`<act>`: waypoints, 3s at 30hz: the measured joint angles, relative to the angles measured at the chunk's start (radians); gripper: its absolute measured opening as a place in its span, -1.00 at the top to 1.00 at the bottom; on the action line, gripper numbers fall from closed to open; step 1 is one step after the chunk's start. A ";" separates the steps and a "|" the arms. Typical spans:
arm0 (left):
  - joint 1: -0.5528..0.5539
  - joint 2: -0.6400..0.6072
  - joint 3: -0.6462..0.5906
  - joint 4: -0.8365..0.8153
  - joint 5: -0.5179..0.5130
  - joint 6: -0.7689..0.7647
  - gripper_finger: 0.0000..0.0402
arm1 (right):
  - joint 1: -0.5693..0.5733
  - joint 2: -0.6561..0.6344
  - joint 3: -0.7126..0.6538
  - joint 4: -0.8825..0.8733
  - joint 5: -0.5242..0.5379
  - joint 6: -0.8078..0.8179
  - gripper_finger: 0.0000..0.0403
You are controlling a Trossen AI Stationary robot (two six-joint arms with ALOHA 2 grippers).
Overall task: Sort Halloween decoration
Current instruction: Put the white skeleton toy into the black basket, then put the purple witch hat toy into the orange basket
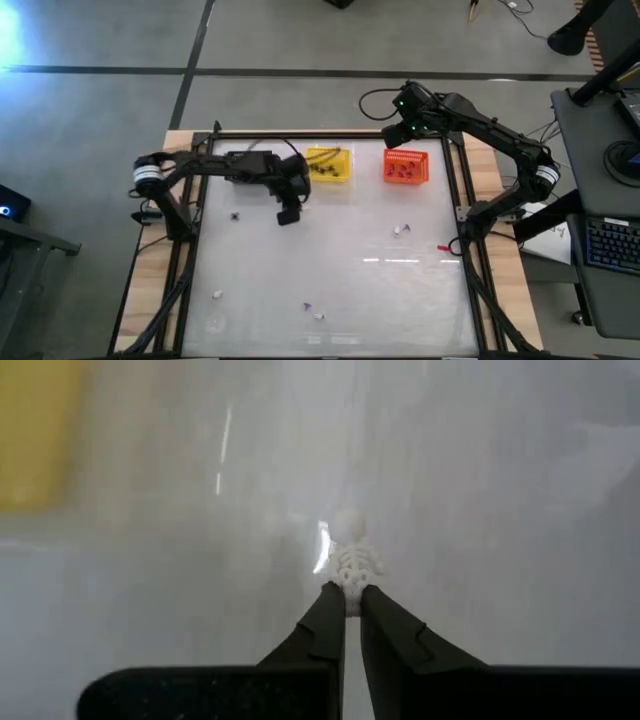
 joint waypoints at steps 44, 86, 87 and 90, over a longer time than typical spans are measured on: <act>0.549 -0.199 0.000 -0.450 -0.248 0.245 0.55 | 0.016 0.000 -0.058 -0.014 0.001 -0.003 0.50; 0.543 -0.697 0.138 -0.735 -0.213 0.150 0.22 | 0.277 0.005 -0.058 0.212 -0.473 0.153 0.65; 0.543 -0.704 0.138 -0.741 -0.213 0.151 0.22 | 0.306 0.005 -0.058 0.213 -0.474 0.177 0.65; 0.543 -0.724 0.138 -0.751 -0.213 0.170 0.22 | 0.399 0.007 -0.058 0.216 -0.471 0.228 0.66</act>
